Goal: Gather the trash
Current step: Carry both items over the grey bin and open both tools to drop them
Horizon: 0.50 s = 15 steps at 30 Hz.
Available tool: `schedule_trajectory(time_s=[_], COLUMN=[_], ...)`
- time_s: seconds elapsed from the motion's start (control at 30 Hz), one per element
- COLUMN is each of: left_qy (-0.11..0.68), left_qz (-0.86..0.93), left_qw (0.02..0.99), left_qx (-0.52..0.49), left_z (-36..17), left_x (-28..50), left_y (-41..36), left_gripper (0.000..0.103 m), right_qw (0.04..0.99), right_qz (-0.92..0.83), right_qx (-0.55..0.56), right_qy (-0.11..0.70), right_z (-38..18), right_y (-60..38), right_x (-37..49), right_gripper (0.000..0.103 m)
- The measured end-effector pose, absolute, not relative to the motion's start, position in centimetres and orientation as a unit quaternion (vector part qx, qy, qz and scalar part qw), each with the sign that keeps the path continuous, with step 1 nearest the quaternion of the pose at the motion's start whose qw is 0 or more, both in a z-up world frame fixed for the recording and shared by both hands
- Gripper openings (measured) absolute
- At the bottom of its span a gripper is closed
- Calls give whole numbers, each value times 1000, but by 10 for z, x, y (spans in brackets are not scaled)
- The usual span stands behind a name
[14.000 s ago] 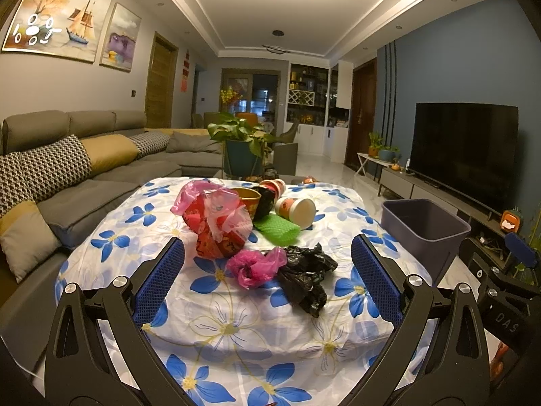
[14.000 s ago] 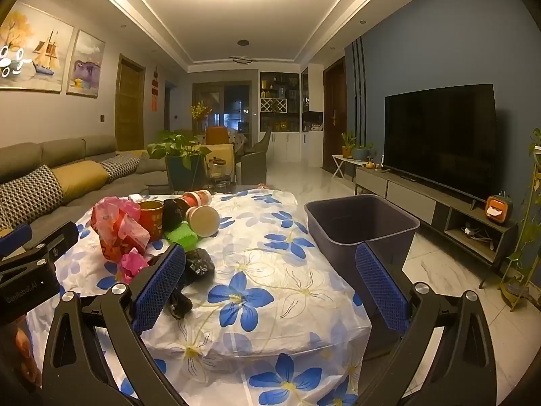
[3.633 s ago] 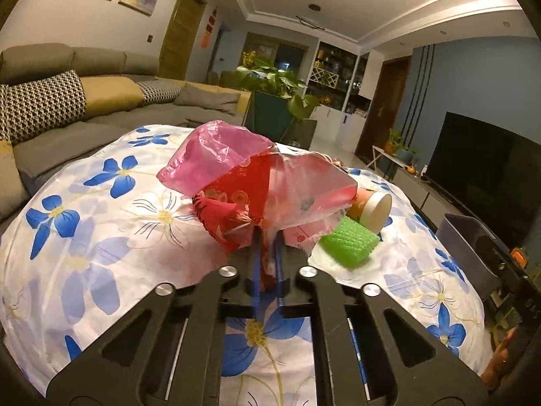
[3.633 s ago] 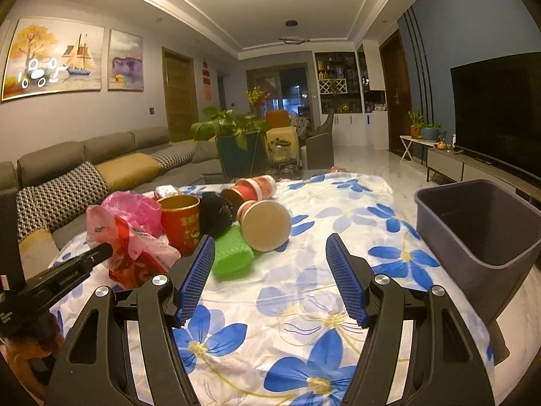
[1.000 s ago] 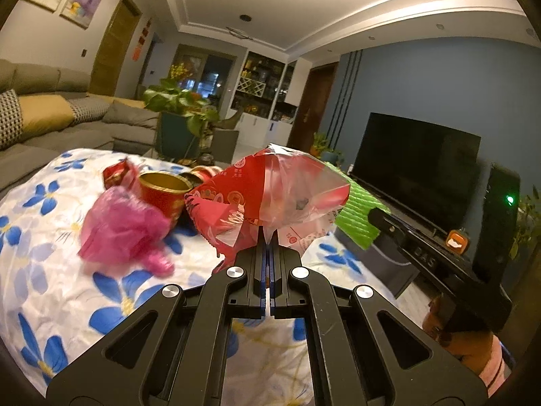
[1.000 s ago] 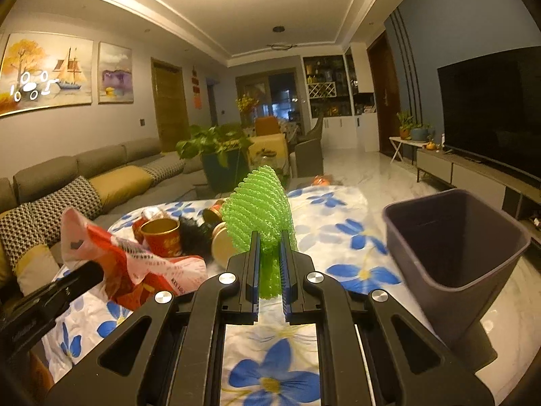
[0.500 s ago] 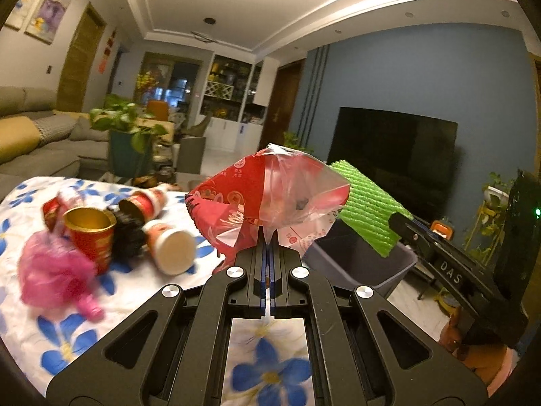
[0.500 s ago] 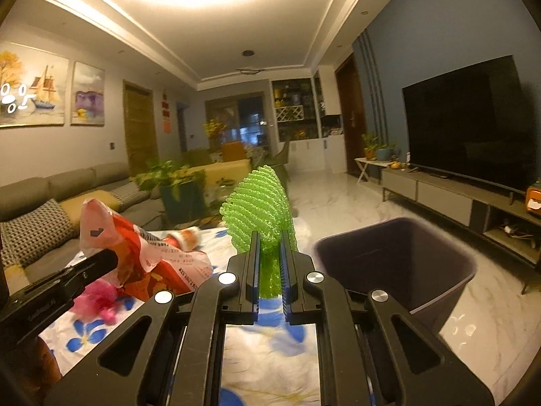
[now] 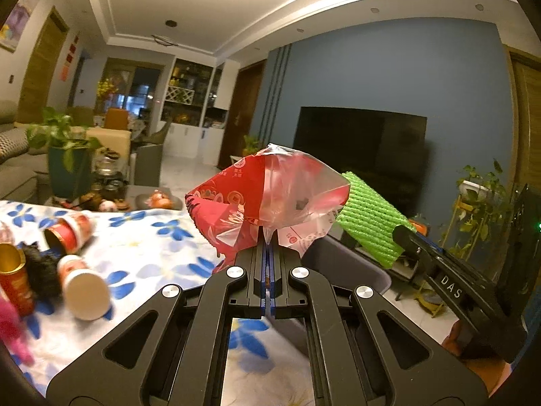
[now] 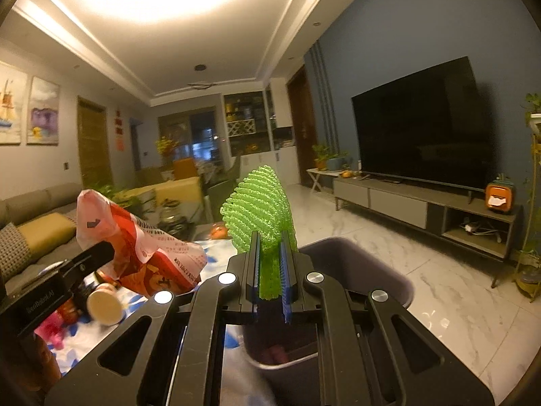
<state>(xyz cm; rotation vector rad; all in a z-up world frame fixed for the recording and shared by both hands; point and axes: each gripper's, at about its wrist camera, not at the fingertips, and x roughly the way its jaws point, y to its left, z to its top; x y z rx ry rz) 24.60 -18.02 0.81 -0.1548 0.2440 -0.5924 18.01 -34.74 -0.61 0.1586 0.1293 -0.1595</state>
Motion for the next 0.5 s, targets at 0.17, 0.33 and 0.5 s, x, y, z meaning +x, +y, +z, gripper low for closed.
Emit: schedule_trajectory(time_s=[0.17, 0.33, 0.5], left_qy=[133, 143, 145], left_qz=[-316, -333, -339], left_qw=[935, 927, 926], left_qx=[-87, -95, -85], left_z=[4, -3, -8], left_x=[267, 281, 288], left_y=[-203, -216, -231], left_gripper=[0, 0, 0], right_qw=[990, 989, 988], right_qz=[-99, -106, -111], right_qx=[83, 82, 87], right_qy=[61, 59, 59], right_z=[-8, -14, -17], right_y=[-363, -361, -365], right_x=[189, 194, 200], right_gripper=[11, 11, 11])
